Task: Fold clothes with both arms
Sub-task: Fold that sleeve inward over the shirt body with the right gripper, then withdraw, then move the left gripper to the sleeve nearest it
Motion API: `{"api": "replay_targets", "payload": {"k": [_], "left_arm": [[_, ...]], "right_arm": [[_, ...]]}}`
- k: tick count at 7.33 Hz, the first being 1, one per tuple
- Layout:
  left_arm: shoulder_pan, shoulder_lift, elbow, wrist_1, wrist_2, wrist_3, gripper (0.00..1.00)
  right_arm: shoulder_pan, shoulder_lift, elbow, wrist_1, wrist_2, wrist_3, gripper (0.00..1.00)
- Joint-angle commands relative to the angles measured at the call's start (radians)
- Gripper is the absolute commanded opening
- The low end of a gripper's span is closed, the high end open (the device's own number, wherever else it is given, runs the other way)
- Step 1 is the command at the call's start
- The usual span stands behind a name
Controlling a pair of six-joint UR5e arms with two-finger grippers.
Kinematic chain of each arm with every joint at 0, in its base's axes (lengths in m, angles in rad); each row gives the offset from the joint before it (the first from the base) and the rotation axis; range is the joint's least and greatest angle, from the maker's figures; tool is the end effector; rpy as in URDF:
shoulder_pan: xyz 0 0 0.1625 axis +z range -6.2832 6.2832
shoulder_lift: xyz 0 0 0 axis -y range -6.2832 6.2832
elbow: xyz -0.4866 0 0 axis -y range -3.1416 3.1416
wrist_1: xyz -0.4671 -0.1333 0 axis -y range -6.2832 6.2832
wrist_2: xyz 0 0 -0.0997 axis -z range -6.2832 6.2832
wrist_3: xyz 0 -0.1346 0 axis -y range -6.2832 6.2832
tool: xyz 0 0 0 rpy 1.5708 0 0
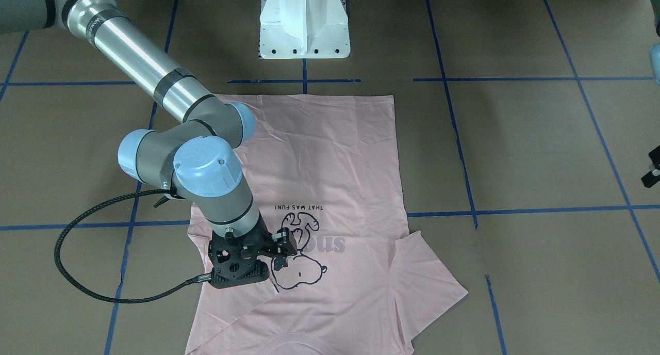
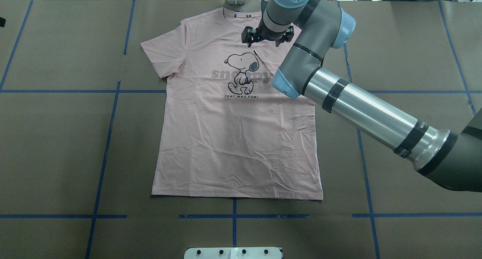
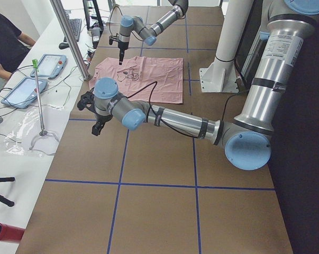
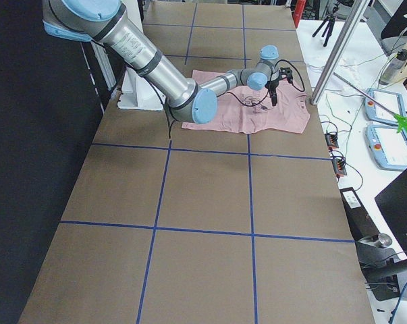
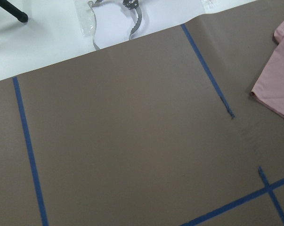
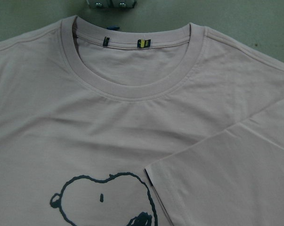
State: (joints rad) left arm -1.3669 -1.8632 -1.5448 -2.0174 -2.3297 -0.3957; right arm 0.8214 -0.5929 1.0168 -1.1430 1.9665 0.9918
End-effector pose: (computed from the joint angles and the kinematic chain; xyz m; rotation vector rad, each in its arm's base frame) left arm 0.1080 -0.7233 0.5141 0.4320 0.8910 0.0945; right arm -0.6137 -0.7791 0.2491 0.2572 -0.8809 0.0567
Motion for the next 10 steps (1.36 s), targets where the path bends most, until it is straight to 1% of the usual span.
{"api": "replay_targets", "payload": {"k": [1, 2, 3, 4, 5, 7, 8, 9, 10], "left_arm": [[0.189, -0.066, -0.006, -0.042, 0.180, -0.338, 1.00], [0.239, -0.085, 0.018, -0.137, 0.203, -0.477, 1.00], [0.277, -0.123, 0.076, -0.224, 0.261, -0.586, 1.00], [0.346, -0.184, 0.139, -0.228, 0.374, -0.615, 1.00], [0.394, -0.244, 0.217, -0.234, 0.457, -0.624, 1.00], [0.458, -0.347, 0.389, -0.277, 0.573, -0.623, 0.99], [0.471, -0.376, 0.469, -0.323, 0.598, -0.617, 0.97], [0.482, -0.395, 0.523, -0.366, 0.624, -0.609, 0.96], [0.485, -0.422, 0.570, -0.369, 0.644, -0.606, 0.94]], "right_arm": [[0.074, -0.109, 0.334, -0.372, 0.144, 0.037, 1.00], [0.091, -0.193, 0.477, -0.459, 0.146, 0.036, 1.00], [0.114, -0.265, 0.562, -0.474, 0.152, 0.022, 1.00], [0.133, -0.344, 0.625, -0.466, 0.191, 0.005, 1.00], [0.145, -0.401, 0.673, -0.460, 0.198, -0.014, 1.00], [0.180, -0.508, 0.716, -0.457, 0.203, -0.163, 1.00], [0.189, -0.524, 0.720, -0.457, 0.212, -0.177, 1.00], [0.191, -0.530, 0.720, -0.457, 0.212, -0.173, 1.00], [0.189, -0.530, 0.718, -0.448, 0.212, -0.167, 1.00]]}}
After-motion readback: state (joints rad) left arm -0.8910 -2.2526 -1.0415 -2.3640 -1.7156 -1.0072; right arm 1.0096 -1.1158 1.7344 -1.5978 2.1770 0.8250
